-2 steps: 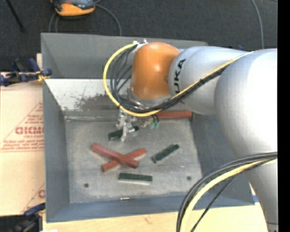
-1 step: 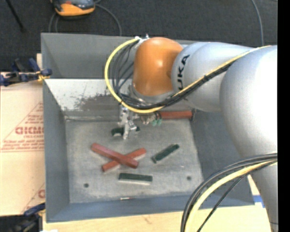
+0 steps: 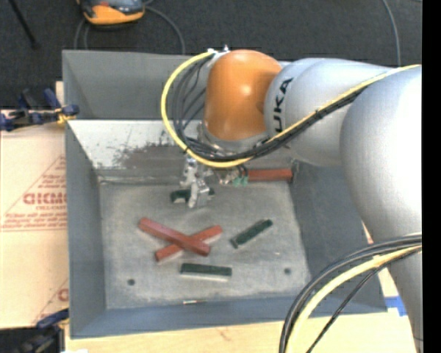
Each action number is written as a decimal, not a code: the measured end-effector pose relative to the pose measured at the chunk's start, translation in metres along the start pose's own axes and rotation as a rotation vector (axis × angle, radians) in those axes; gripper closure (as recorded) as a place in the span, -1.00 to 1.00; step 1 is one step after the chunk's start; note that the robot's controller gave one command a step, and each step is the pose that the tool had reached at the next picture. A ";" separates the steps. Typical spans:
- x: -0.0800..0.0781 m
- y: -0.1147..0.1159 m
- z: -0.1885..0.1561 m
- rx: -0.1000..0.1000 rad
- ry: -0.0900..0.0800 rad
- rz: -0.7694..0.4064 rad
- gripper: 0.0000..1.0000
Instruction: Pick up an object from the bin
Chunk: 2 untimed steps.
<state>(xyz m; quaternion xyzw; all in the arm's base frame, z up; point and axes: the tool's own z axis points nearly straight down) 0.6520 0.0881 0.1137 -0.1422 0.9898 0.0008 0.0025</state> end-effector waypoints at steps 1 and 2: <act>0.000 0.000 -0.015 0.000 0.002 0.001 1.00; 0.000 0.000 -0.029 0.001 0.000 0.001 1.00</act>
Offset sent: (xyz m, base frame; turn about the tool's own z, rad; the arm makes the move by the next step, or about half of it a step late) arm -0.0001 0.0000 0.0047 0.0000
